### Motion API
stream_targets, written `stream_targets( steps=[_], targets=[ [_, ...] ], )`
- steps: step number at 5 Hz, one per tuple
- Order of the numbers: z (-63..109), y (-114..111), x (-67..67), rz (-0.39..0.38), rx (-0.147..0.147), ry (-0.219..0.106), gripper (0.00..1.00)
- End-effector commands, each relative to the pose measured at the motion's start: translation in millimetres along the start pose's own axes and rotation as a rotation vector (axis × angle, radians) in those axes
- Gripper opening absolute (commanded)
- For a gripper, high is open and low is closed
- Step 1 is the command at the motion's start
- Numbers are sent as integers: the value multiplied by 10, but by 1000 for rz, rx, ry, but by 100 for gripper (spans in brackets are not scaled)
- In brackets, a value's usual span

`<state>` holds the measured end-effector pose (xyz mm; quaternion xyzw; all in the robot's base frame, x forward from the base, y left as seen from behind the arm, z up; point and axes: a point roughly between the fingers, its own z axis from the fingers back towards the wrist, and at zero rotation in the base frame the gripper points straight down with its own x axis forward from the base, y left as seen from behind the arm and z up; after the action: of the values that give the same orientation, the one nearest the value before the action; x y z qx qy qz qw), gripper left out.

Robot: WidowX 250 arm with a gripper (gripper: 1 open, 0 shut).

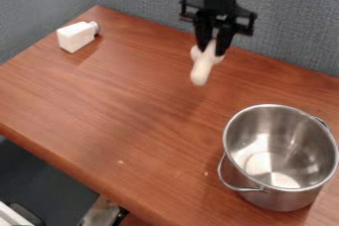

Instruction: Put the mushroom in the metal pot

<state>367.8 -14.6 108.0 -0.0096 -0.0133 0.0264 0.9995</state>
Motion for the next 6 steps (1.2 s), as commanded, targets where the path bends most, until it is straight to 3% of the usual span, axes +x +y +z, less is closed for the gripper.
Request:
stream_targets(
  steps=[1, 2, 3, 4, 6],
  targets=[
    [582, -417, -172, -83, -54, -92, 0],
    [788, -898, -408, -197, -91, -84, 0],
    [765, -1371, -758, -262, -106, -34, 0],
    [756, -1603, -1112, -288, -119, 9, 0],
    [567, -1307, -1357, -285, -108, 70, 0]
  ],
)
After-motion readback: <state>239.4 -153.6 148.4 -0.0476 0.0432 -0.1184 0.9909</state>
